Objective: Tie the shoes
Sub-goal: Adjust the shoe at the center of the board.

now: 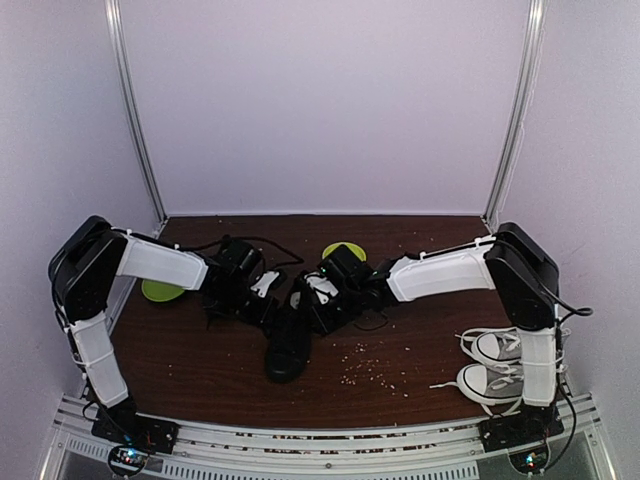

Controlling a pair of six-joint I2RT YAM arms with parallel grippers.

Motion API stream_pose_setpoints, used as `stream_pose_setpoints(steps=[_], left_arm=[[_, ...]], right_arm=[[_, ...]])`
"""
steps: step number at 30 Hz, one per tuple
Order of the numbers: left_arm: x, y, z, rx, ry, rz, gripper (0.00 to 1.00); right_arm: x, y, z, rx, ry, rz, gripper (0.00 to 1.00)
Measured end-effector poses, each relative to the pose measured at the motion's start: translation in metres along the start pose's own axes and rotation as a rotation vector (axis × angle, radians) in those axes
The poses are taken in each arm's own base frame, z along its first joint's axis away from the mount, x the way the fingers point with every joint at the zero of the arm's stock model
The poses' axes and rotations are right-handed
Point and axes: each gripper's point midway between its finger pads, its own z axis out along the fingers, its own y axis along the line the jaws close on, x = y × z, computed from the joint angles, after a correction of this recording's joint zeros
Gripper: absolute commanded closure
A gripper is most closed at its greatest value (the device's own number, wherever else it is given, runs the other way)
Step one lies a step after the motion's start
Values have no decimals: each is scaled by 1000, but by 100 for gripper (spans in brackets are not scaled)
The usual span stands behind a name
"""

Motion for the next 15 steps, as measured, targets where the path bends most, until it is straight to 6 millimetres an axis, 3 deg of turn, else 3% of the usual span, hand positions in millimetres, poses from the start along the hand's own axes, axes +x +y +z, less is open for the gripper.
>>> stream_pose_setpoints(steps=[9, 15], left_arm=[[26, -42, -3, 75, 69, 61, 100], [27, -60, -14, 122, 62, 85, 100]], right_arm=[[42, 11, -25, -24, 76, 0, 100], [38, 3, -30, -24, 56, 15, 100]])
